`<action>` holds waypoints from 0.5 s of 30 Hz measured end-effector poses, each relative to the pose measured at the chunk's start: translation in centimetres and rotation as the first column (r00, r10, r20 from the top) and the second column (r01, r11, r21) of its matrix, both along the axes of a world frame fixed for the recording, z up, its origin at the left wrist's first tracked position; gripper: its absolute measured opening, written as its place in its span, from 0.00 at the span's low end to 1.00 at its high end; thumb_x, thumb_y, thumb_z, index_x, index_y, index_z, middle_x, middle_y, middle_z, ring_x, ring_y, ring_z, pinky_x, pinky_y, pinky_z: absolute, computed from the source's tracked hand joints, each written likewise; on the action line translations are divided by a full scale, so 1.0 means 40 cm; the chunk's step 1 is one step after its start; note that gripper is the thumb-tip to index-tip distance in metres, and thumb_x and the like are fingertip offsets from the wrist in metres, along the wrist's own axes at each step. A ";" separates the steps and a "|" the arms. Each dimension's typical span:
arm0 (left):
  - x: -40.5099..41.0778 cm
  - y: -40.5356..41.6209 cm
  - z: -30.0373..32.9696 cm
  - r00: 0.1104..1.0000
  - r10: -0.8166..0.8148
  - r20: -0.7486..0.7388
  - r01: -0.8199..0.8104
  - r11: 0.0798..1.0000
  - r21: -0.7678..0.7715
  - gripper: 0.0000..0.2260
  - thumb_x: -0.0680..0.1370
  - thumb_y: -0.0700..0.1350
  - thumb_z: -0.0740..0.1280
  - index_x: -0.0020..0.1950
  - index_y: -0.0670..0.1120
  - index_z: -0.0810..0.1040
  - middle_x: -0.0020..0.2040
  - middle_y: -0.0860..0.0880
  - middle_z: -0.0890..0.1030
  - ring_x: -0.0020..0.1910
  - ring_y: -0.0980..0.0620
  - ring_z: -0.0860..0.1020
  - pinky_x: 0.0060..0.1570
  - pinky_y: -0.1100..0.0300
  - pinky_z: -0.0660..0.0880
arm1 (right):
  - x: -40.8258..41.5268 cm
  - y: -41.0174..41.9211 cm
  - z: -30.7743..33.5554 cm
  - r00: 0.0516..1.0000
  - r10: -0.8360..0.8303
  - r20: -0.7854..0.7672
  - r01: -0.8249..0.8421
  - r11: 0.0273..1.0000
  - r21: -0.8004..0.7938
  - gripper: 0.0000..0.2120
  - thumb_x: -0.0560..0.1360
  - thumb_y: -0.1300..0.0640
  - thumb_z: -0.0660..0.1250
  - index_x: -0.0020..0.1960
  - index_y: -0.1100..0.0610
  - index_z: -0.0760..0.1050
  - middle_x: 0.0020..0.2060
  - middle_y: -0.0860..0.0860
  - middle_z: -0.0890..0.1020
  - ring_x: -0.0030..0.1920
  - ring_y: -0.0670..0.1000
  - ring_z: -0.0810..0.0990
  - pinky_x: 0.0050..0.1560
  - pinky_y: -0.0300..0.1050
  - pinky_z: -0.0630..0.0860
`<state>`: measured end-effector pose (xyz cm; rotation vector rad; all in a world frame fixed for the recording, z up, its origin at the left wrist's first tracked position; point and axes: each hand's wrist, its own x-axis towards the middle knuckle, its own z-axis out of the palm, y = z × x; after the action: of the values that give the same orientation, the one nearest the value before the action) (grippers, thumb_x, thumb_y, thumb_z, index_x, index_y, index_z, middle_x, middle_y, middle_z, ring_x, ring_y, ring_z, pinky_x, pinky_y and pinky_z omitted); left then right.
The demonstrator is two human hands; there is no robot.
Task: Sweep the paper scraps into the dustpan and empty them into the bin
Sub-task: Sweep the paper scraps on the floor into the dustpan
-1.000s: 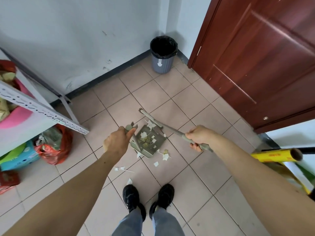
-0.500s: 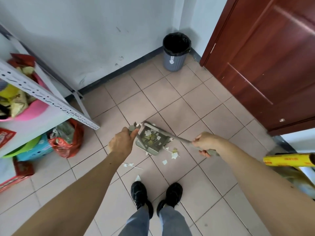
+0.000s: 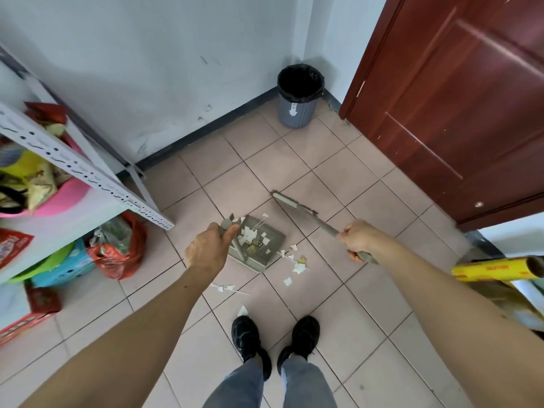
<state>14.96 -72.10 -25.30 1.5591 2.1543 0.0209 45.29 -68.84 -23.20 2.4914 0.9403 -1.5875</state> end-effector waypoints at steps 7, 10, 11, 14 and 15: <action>-0.072 -0.063 -0.030 0.996 0.065 -0.069 -0.066 0.998 -0.017 0.27 0.79 0.65 0.51 0.54 0.42 0.73 0.49 0.39 0.81 0.50 0.38 0.79 0.40 0.52 0.69 | -0.126 -0.018 -0.075 0.994 0.094 0.048 -0.093 0.995 -0.032 0.04 0.80 0.66 0.61 0.52 0.64 0.75 0.37 0.60 0.76 0.28 0.53 0.74 0.24 0.39 0.72; -0.079 -0.065 -0.036 0.997 0.049 -0.066 -0.053 0.997 -0.062 0.28 0.79 0.65 0.50 0.55 0.42 0.72 0.49 0.40 0.81 0.49 0.39 0.79 0.40 0.51 0.70 | -0.140 -0.040 -0.055 0.945 0.326 0.023 -0.322 0.942 -0.091 0.04 0.77 0.63 0.65 0.49 0.64 0.76 0.30 0.54 0.77 0.26 0.50 0.75 0.21 0.34 0.72; -0.080 -0.068 -0.038 0.997 0.051 -0.054 -0.054 0.996 -0.073 0.28 0.79 0.65 0.50 0.56 0.42 0.72 0.49 0.40 0.81 0.49 0.39 0.79 0.40 0.51 0.70 | -0.138 -0.038 -0.034 0.922 0.387 0.004 -0.385 0.917 -0.108 0.05 0.77 0.61 0.66 0.49 0.63 0.76 0.30 0.53 0.77 0.25 0.49 0.75 0.18 0.33 0.71; -0.077 -0.076 -0.040 0.997 0.068 -0.031 -0.070 0.995 -0.073 0.27 0.79 0.65 0.50 0.56 0.42 0.72 0.49 0.40 0.81 0.50 0.39 0.79 0.40 0.51 0.70 | -0.126 -0.012 0.054 0.914 0.399 -0.074 -0.406 0.893 -0.195 0.07 0.79 0.62 0.63 0.54 0.64 0.76 0.29 0.56 0.73 0.24 0.49 0.69 0.19 0.38 0.67; -0.076 -0.079 -0.039 0.997 0.080 -0.022 -0.081 0.995 -0.065 0.27 0.79 0.65 0.51 0.55 0.42 0.72 0.49 0.40 0.81 0.49 0.39 0.79 0.40 0.51 0.70 | -0.124 -0.002 0.084 0.916 0.392 -0.091 -0.402 0.892 -0.205 0.09 0.81 0.61 0.61 0.58 0.64 0.76 0.28 0.56 0.72 0.23 0.48 0.67 0.19 0.37 0.65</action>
<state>11.91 -75.24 -26.88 1.4403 2.2090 -0.0385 40.33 -68.94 -19.83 1.9648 1.1227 -1.5212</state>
